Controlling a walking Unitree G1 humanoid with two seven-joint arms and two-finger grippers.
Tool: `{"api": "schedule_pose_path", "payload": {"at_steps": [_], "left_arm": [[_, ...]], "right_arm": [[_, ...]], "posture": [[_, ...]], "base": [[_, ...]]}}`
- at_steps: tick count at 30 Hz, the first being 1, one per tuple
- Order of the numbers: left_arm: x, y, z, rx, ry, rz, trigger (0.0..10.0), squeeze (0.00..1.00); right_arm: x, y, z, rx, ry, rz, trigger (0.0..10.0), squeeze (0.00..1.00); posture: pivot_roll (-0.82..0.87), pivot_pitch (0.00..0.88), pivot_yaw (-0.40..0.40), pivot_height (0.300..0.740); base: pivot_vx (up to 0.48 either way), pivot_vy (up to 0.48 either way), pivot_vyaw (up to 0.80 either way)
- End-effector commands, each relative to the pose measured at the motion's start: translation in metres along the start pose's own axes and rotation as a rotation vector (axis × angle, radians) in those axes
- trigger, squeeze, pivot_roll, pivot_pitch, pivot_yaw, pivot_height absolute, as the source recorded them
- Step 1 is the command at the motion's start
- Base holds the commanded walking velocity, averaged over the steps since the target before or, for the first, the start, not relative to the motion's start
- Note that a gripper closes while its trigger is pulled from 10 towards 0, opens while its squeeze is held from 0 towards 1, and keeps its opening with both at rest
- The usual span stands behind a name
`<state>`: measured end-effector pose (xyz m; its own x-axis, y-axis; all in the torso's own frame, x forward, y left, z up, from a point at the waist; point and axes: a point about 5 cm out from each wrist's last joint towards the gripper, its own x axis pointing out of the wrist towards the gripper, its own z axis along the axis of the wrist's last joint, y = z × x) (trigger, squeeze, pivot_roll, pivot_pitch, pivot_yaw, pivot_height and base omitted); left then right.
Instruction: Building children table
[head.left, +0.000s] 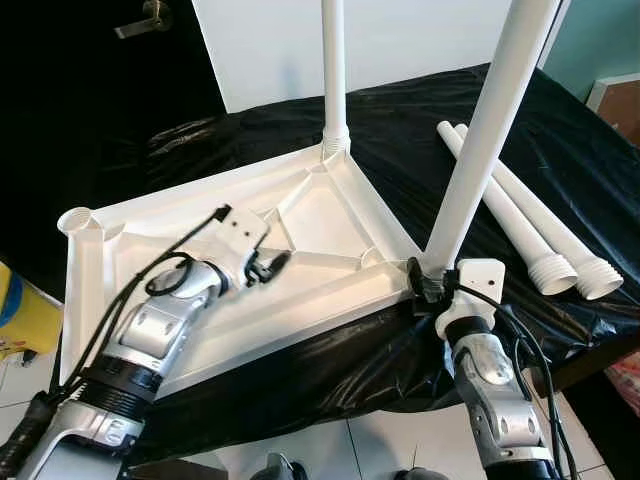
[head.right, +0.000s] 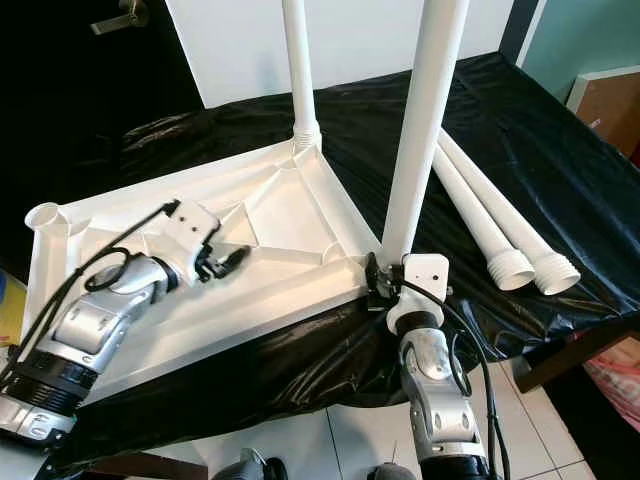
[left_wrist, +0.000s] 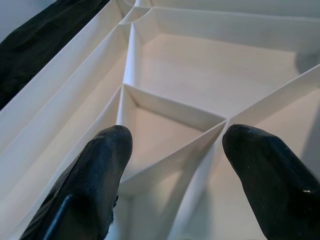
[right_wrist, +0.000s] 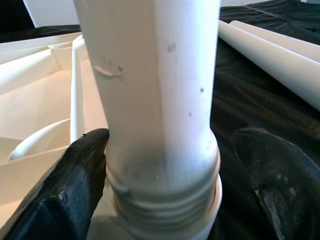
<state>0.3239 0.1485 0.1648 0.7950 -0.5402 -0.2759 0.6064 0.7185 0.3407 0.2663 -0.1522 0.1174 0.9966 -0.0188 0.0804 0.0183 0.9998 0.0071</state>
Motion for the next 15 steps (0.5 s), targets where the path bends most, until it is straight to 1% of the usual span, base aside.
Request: {"api": "schedule_pose_path", "payload": {"at_steps": [1, 4, 7, 8, 10, 14, 15], "left_arm": [[-0.003, 0.006, -0.004, 0.016, 0.031, 0.001, 10.0, 0.0], [-0.008, 0.009, -0.007, 0.038, 0.049, -0.005, 10.0, 0.0], [-0.011, 0.01, -0.008, 0.051, 0.057, -0.019, 10.0, 0.0], [-0.015, 0.009, -0.01, 0.073, 0.06, -0.044, 10.0, 0.0], [-0.02, 0.007, -0.015, 0.087, 0.074, -0.073, 10.0, 0.0], [-0.028, 0.004, -0.02, 0.086, 0.094, -0.118, 10.0, 0.0], [-0.03, 0.002, -0.019, 0.063, 0.086, -0.135, 10.0, 0.0]], "right_arm": [[-0.004, -0.005, -0.001, 0.011, 0.002, -0.01, 10.0, 0.0], [-0.009, -0.007, -0.003, 0.004, 0.009, -0.015, 10.0, 0.0], [-0.011, -0.008, -0.004, 0.0, 0.018, -0.018, 10.0, 0.0], [-0.015, -0.01, -0.007, -0.004, 0.028, -0.021, 10.0, 0.0], [-0.02, -0.01, -0.01, -0.01, 0.046, -0.008, 10.0, 0.0], [-0.026, -0.008, -0.015, -0.015, 0.071, 0.042, 10.0, 0.0], [-0.027, -0.007, -0.016, -0.017, 0.074, 0.053, 10.0, 0.0]], "posture": [[-0.07, 0.094, 0.091, 0.74], [-0.07, 0.098, 0.099, 0.74], [-0.07, 0.099, 0.1, 0.74], [-0.07, 0.103, 0.104, 0.74], [-0.08, 0.107, 0.106, 0.74], [-0.08, 0.117, 0.11, 0.74], [-0.08, 0.118, 0.11, 0.74]], "base": [[0.0, 0.0, 0.0], [0.0, 0.0, 0.0], [0.0, 0.0, 0.0], [0.0, 0.0, 0.0], [0.0, 0.0, 0.0], [0.0, 0.0, 0.0], [0.0, 0.0, 0.0]]}}
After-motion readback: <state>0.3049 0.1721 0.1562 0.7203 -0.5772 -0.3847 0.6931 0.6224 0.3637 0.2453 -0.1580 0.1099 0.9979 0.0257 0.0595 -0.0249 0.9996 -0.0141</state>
